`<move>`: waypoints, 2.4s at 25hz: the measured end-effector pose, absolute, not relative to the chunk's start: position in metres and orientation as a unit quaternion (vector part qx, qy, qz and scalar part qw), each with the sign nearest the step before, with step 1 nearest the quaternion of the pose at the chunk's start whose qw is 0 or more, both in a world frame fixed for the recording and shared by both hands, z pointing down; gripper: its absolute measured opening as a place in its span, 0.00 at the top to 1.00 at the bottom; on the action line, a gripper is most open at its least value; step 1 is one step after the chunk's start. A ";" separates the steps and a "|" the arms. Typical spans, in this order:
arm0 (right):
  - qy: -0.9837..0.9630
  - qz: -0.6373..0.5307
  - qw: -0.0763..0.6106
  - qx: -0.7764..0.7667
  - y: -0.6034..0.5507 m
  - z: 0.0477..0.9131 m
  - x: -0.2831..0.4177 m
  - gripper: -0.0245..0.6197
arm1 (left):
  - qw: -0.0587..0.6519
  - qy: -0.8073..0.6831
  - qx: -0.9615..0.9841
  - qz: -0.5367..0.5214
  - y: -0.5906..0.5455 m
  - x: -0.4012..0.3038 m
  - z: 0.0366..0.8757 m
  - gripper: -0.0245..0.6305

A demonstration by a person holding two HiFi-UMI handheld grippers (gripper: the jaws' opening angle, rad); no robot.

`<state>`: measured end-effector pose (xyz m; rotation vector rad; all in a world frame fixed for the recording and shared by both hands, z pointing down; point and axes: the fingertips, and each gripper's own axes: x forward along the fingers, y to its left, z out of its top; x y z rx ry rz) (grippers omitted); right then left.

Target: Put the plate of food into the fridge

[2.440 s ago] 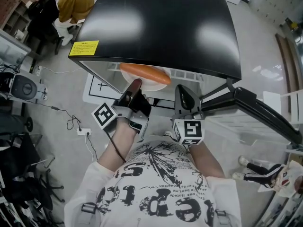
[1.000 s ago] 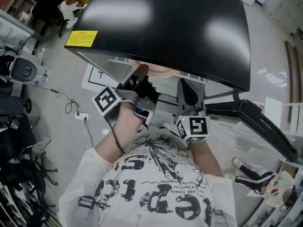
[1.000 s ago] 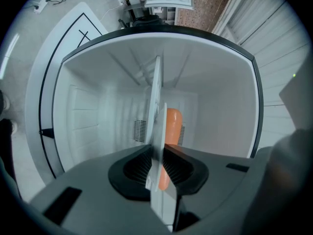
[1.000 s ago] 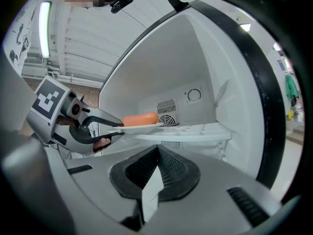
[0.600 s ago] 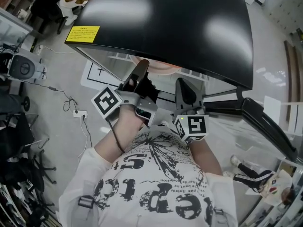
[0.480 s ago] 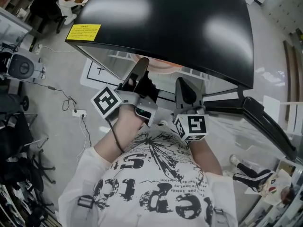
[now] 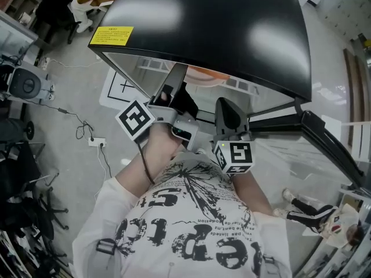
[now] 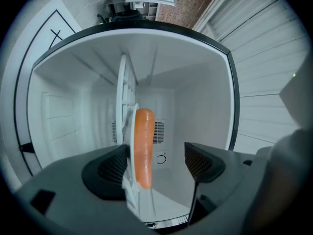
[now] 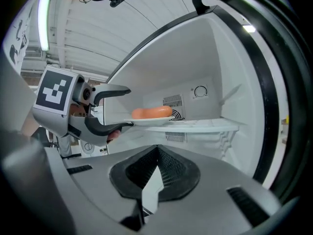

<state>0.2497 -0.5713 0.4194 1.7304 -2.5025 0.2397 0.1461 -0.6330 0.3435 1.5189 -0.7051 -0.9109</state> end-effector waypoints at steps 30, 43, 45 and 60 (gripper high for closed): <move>-0.769 0.050 0.004 0.637 -0.542 0.384 0.207 0.96 | 0.341 -0.317 0.865 -0.188 -0.578 0.093 0.365 0.56; -0.753 0.020 -0.004 0.658 -0.529 0.376 0.190 0.96 | 0.078 -0.390 0.916 -0.039 -0.560 0.082 0.372 0.95; -0.756 0.021 0.000 0.655 -0.526 0.380 0.187 0.96 | 0.055 -0.390 0.919 -0.023 -0.556 0.086 0.373 0.95; -0.778 0.018 0.003 0.628 -0.520 0.387 0.169 0.96 | 0.005 -0.385 0.923 0.020 -0.544 0.097 0.374 0.95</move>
